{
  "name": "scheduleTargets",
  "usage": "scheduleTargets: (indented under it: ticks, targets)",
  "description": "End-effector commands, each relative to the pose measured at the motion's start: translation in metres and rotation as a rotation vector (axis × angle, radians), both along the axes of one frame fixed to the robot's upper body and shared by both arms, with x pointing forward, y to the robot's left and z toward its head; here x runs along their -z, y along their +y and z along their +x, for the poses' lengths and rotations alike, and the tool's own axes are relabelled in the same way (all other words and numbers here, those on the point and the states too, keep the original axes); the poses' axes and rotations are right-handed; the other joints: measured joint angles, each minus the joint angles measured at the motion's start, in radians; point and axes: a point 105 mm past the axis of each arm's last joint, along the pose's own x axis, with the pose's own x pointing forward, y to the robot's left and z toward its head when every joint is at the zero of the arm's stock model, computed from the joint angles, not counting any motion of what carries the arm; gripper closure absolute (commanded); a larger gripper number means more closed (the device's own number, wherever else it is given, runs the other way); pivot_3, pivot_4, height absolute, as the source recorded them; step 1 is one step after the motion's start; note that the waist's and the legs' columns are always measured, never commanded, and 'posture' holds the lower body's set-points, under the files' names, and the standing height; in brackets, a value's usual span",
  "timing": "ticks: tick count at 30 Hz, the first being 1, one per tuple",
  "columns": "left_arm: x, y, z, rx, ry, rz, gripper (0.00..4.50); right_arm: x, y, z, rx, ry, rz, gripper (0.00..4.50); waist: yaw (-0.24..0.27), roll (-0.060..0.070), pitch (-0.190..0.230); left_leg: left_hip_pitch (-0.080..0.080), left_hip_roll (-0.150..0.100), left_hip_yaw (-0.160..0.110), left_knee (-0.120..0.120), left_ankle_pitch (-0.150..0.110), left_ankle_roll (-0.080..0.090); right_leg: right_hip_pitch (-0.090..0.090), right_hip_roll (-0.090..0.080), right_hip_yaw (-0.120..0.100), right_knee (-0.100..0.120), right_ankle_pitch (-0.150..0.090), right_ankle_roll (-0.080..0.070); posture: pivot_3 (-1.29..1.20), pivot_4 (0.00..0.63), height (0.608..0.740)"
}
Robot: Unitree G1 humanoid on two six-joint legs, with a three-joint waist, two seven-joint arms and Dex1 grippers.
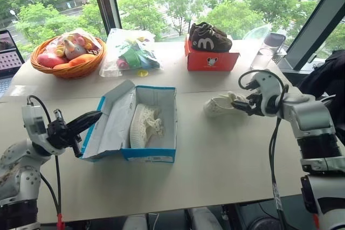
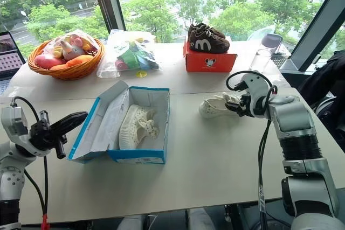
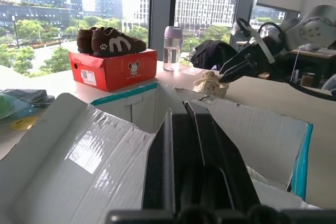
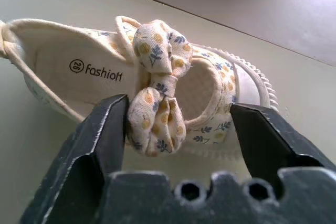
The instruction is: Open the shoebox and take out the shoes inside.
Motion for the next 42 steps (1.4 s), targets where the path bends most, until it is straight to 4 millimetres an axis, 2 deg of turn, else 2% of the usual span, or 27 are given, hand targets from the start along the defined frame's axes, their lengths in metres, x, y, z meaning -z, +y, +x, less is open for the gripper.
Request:
scheduleTargets:
  ticks: [1,5,8,13,17,19,23,26,33,35,39,42]
  targets:
    - [-0.013,0.004,-0.003,0.001,-0.055,-0.025,4.50,-0.052,0.011,-0.008,-0.096,-0.144,0.075,0.77,-0.001,0.000,0.000,0.000,0.000,0.000,0.000,0.000,0.000,0.000,0.000,0.000,0.000,0.000,0.000,0.00,0.150,0.740]
    - [-0.011,0.001,-0.003,0.015,-0.048,-0.029,4.50,-0.085,0.030,-0.018,-0.219,-0.222,0.164,0.77,-0.005,0.000,0.000,0.000,0.000,0.000,0.000,0.000,0.000,0.000,0.000,0.000,0.000,0.000,0.000,0.00,0.150,0.740]
    - [-0.010,0.000,-0.002,0.020,-0.047,-0.031,4.50,-0.096,0.044,-0.025,-0.295,-0.243,0.186,0.77,-0.004,0.000,0.000,0.000,0.000,0.000,0.000,0.000,0.000,0.000,0.000,0.000,0.000,0.000,0.000,0.00,0.150,0.740]
    - [-0.010,0.000,-0.002,0.032,-0.043,-0.028,4.50,-0.107,0.099,-0.038,-0.528,-0.261,0.149,0.77,-0.007,0.000,0.000,0.000,0.000,0.000,0.000,0.000,0.000,0.000,0.000,0.000,0.000,0.000,0.000,0.00,0.150,0.740]
    - [-0.009,0.000,-0.001,0.045,-0.038,-0.028,4.50,-0.099,0.164,-0.040,-0.686,-0.221,0.139,0.77,-0.014,0.000,0.000,0.002,0.001,0.000,0.000,0.000,0.000,0.000,0.001,0.000,0.001,0.001,-0.001,0.00,0.150,0.740]
    - [-0.010,0.001,0.000,0.048,-0.040,-0.030,4.50,-0.085,0.191,-0.044,-0.768,-0.187,0.095,0.77,-0.016,0.000,0.000,0.002,0.002,-0.001,0.000,0.000,0.000,0.000,0.002,0.000,0.002,0.001,-0.002,0.00,0.150,0.740]
    - [-0.009,0.000,0.001,0.057,-0.034,-0.020,4.50,-0.061,0.223,-0.053,-0.891,-0.116,0.046,0.77,-0.004,0.000,0.000,0.000,0.001,-0.001,0.000,0.000,0.000,0.000,0.001,-0.001,0.001,0.001,-0.001,0.00,0.150,0.740]
    - [-0.008,0.000,0.002,0.058,-0.033,-0.015,4.50,-0.042,0.233,-0.056,-0.952,-0.056,-0.034,0.77,0.004,0.000,0.000,-0.002,0.000,-0.001,0.001,0.000,0.000,-0.001,0.000,-0.002,0.000,0.001,-0.001,0.00,0.150,0.740]
    - [-0.008,0.000,0.004,0.052,-0.035,-0.011,4.50,0.002,0.234,-0.059,-1.017,0.089,-0.212,0.77,-0.001,0.000,0.000,-0.001,0.001,-0.002,0.001,0.000,0.000,-0.001,0.000,-0.002,0.001,0.001,-0.001,0.00,0.150,0.740]
    - [-0.008,0.000,0.004,0.051,-0.035,-0.010,4.50,0.008,0.234,-0.058,-1.020,0.111,-0.234,0.77,-0.002,0.000,0.000,0.000,0.001,-0.002,0.001,0.000,0.000,-0.001,0.001,-0.002,0.001,0.001,-0.001,0.00,0.150,0.740]
    - [-0.008,0.000,0.004,0.050,-0.032,-0.011,4.50,0.029,0.240,-0.043,-0.953,0.153,-0.279,0.77,-0.006,0.000,0.000,0.000,0.001,-0.002,0.001,0.000,0.000,-0.001,0.001,-0.002,0.001,0.001,-0.001,0.00,0.150,0.740]
    - [-0.006,-0.001,0.004,0.051,-0.028,-0.004,4.50,0.030,0.246,-0.035,-0.928,0.150,-0.280,0.77,-0.005,-0.001,-0.001,0.001,0.001,-0.002,0.001,0.000,0.000,0.000,0.001,-0.002,0.002,0.001,-0.001,0.00,0.150,0.740]
